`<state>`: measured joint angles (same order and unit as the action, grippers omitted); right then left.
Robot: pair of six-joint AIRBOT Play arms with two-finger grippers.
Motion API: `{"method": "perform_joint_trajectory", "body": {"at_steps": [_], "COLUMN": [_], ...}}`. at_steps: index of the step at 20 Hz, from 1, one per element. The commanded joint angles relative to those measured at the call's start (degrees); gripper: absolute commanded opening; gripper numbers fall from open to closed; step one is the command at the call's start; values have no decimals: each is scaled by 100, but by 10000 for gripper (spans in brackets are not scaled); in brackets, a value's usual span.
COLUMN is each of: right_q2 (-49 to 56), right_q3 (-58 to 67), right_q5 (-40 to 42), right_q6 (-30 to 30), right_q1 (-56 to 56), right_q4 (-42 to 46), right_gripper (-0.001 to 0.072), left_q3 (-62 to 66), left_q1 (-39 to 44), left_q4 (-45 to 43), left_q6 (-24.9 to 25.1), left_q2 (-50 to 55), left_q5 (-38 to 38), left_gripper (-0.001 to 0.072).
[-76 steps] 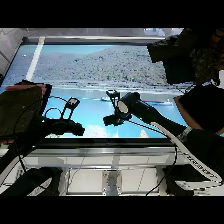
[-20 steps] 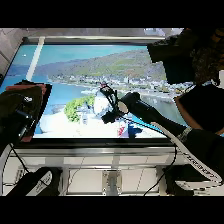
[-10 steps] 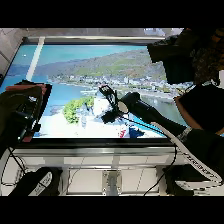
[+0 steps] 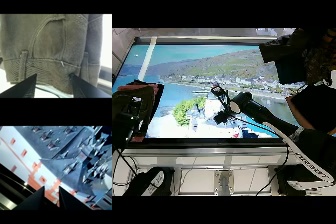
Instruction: Fold the clothes and pants, and hang the long-sleeved shirts on hangers.
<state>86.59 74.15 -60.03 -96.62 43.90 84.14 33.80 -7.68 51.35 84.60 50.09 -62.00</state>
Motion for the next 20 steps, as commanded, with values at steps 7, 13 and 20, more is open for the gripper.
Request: {"method": "perform_joint_trajectory", "body": {"at_steps": [7, 13, 20], "right_q2": [0, 0, 0], "right_q3": [0, 2, 0], "right_q5": [-94, -101, -103], "right_q6": [-33, -31, -22], "right_q1": [7, 7, 4], "right_q4": [-190, -186, -149], "right_gripper": [203, 203, 204], "left_q3": [-17, -17, 7], "left_q1": [-15, -17, 26], "left_q4": [903, 188, -116], "left_q6": [586, 387, 181], "left_q2": [398, 422, 321], "left_q5": [35, 157, -44], "left_gripper": [439, 46, 23]}}
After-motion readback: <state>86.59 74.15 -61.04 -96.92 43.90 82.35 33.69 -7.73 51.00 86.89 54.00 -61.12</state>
